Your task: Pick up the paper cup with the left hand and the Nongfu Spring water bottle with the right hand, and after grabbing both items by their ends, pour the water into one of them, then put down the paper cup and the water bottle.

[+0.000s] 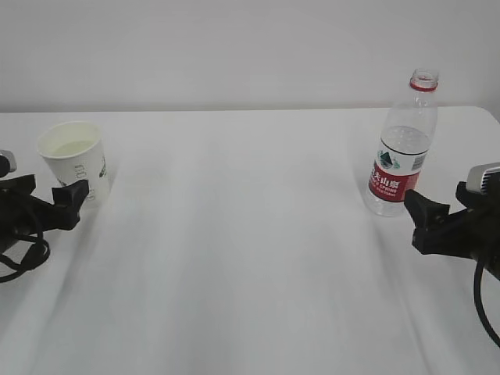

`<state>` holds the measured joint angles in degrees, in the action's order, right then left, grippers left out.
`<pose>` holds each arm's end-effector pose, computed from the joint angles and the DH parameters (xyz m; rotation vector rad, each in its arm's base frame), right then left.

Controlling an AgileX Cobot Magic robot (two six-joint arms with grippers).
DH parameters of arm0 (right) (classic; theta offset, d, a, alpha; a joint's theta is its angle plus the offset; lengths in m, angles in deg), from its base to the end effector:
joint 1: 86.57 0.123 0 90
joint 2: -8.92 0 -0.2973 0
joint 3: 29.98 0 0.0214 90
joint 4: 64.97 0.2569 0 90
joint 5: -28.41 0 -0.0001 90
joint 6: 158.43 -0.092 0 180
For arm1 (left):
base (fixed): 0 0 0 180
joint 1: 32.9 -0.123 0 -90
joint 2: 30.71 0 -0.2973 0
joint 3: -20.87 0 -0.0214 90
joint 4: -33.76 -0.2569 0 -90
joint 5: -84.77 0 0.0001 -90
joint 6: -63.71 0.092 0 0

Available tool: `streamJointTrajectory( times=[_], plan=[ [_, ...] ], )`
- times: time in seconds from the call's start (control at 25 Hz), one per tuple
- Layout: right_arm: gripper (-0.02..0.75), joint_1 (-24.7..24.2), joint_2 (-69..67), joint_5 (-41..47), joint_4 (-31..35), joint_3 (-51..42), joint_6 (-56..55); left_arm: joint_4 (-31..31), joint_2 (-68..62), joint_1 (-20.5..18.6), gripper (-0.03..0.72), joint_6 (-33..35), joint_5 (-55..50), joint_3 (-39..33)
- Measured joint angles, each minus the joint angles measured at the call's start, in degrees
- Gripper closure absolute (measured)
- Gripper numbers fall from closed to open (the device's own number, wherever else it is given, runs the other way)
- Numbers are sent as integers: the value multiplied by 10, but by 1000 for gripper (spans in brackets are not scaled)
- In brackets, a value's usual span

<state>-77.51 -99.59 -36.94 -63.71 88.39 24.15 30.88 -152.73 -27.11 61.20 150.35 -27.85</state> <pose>0.2456 0.0373 0.1319 -0.1631 1.8222 0.0678 0.3068 -0.0353 0.1008 0.1038 1.8346 -0.1291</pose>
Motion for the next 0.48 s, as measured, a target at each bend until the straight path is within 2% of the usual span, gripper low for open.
streamJointTrajectory(
  times=[0.48],
  plan=[
    [145,0,66,2,0,-14,0,3,80,0,-4,0,0,-40]
  ],
)
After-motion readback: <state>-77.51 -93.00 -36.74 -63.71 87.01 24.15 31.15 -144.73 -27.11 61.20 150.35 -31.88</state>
